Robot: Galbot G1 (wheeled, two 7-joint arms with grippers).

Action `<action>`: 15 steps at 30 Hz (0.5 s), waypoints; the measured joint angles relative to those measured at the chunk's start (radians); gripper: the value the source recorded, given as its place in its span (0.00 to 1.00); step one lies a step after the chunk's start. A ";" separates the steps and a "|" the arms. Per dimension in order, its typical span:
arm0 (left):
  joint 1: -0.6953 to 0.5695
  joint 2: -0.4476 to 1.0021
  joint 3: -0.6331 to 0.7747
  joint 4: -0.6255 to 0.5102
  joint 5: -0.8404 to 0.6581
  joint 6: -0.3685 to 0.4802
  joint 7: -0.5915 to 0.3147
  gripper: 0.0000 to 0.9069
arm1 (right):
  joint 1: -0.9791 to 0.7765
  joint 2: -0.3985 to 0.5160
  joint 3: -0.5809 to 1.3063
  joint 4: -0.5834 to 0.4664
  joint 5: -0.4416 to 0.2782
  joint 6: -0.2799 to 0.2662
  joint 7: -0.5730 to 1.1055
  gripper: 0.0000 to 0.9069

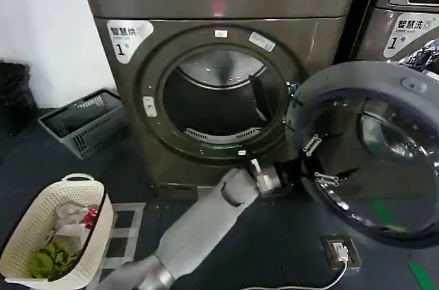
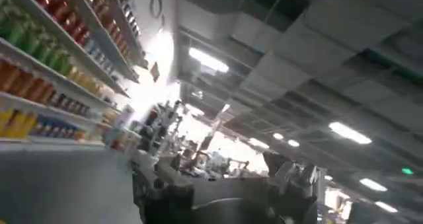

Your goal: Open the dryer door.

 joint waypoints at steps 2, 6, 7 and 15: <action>-0.006 -0.001 0.001 0.010 0.000 0.006 0.000 1.00 | 0.000 0.000 0.000 -0.018 -0.027 0.007 0.034 1.00; -0.014 0.000 0.005 0.013 -0.004 0.028 0.000 1.00 | 0.000 0.000 0.005 -0.055 -0.064 0.039 0.081 1.00; -0.016 0.000 0.006 0.012 -0.005 0.037 0.000 1.00 | 0.000 0.000 0.006 -0.066 -0.066 0.043 0.085 1.00; 0.021 0.000 -0.004 -0.072 -0.099 0.200 -0.002 1.00 | 0.007 0.000 0.043 -0.137 -0.063 0.056 0.089 1.00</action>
